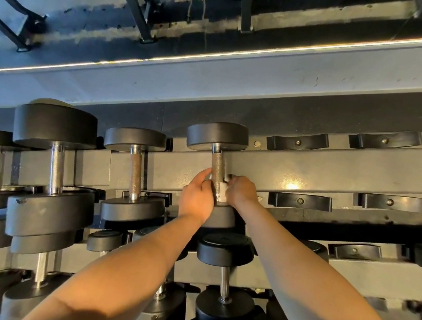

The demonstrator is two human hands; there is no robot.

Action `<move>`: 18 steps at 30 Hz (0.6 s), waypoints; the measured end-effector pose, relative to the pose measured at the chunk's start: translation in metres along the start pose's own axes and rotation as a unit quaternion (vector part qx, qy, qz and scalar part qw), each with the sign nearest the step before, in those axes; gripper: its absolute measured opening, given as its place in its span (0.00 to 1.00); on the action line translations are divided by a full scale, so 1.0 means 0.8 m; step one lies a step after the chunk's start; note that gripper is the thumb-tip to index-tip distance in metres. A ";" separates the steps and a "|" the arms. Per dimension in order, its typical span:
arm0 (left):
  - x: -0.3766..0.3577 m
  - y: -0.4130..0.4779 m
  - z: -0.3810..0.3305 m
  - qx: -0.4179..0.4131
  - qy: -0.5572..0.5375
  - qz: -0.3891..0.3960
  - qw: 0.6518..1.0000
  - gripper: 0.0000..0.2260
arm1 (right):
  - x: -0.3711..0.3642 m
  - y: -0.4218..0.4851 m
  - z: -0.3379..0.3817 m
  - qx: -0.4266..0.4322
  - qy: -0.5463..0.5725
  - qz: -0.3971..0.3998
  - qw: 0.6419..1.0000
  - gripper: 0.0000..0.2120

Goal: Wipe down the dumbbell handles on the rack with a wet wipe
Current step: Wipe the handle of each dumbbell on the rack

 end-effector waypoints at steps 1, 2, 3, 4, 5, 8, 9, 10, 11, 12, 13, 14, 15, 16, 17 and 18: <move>0.001 -0.001 0.002 0.005 -0.026 -0.011 1.000 0.19 | 0.000 -0.004 0.000 0.002 -0.003 -0.001 1.000 0.12; 0.003 -0.001 0.005 0.013 -0.055 -0.024 0.998 0.18 | -0.001 -0.007 0.000 0.003 -0.004 0.005 1.000 0.12; 0.006 -0.002 0.007 0.018 -0.074 -0.039 0.996 0.18 | -0.002 -0.011 0.001 0.006 -0.001 0.009 1.000 0.11; 0.009 -0.002 0.008 0.019 -0.087 -0.056 0.994 0.18 | -0.002 -0.014 0.001 0.007 0.008 0.011 1.000 0.11; 0.012 -0.003 0.010 0.021 -0.096 -0.074 0.992 0.17 | -0.002 -0.018 0.001 0.010 0.022 0.011 1.000 0.09; 0.014 -0.009 0.027 0.048 -0.112 -0.104 0.987 0.15 | -0.007 -0.030 -0.001 0.013 0.037 0.019 0.999 0.05; 0.011 -0.011 0.034 0.053 -0.112 -0.100 0.987 0.15 | -0.008 -0.031 0.000 0.013 0.027 0.014 0.999 0.04; 0.009 -0.011 0.039 0.051 -0.108 -0.091 0.989 0.15 | -0.009 -0.031 0.002 0.008 0.015 0.000 1.000 0.03; 0.007 -0.010 0.039 0.043 -0.103 -0.079 0.991 0.16 | -0.008 -0.030 0.004 0.003 0.002 -0.020 1.000 0.03; 0.006 -0.008 0.038 0.034 -0.100 -0.068 0.992 0.16 | -0.006 -0.029 0.008 -0.002 -0.013 -0.038 0.999 0.04; 0.006 -0.006 0.037 0.032 -0.100 -0.061 0.993 0.17 | -0.006 -0.028 0.012 -0.005 -0.026 -0.047 0.999 0.04; 0.007 -0.004 0.036 0.032 -0.102 -0.059 0.992 0.17 | -0.006 -0.027 0.017 -0.005 -0.038 -0.051 0.998 0.04; 0.009 -0.004 0.035 0.033 -0.101 -0.061 0.992 0.17 | -0.007 -0.027 0.022 -0.004 -0.048 -0.051 0.998 0.03; 0.010 -0.003 0.034 0.033 -0.095 -0.061 0.993 0.17 | -0.007 -0.028 0.026 -0.002 -0.059 -0.051 0.997 0.03; 0.010 -0.004 0.032 0.028 -0.088 -0.058 0.994 0.17 | -0.007 -0.029 0.029 0.004 -0.076 -0.057 0.996 0.02; 0.010 -0.003 0.033 0.022 -0.083 -0.054 0.995 0.17 | -0.006 -0.032 0.032 0.010 -0.092 -0.069 0.993 0.03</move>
Point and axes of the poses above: each hand's wrist, its own y-axis towards the middle knuckle, its own x-axis out of the back of the hand, z = x × y, the point moved 8 cm from there along y, towards the middle knuckle, and after that the axes turned 12 degrees about -x, right-handed, at the moved point
